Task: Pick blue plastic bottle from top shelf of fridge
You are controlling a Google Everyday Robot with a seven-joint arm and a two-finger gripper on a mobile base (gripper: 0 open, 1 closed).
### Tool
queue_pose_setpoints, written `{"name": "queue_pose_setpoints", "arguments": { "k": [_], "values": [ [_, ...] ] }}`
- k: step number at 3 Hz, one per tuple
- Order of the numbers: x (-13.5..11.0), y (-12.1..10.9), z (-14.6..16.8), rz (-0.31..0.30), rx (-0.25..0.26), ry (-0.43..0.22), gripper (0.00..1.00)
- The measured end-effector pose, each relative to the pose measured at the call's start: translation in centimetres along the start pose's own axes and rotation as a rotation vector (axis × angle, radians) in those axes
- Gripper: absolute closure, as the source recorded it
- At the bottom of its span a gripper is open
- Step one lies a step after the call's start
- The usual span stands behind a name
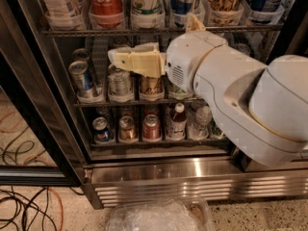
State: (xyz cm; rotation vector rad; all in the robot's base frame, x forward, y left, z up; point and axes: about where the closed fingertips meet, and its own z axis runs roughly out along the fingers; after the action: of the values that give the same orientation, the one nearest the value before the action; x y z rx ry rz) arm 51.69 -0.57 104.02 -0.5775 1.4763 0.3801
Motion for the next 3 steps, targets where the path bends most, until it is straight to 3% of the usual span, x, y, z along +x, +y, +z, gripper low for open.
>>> {"name": "queue_pose_setpoints", "arguments": {
  "k": [1, 3],
  "values": [
    [-0.6, 2.3, 1.4, 0.020, -0.080, -0.027, 0.00],
    [-1.5, 9.4, 4.8, 0.006, -0.287, -0.100, 0.00]
  ]
}}
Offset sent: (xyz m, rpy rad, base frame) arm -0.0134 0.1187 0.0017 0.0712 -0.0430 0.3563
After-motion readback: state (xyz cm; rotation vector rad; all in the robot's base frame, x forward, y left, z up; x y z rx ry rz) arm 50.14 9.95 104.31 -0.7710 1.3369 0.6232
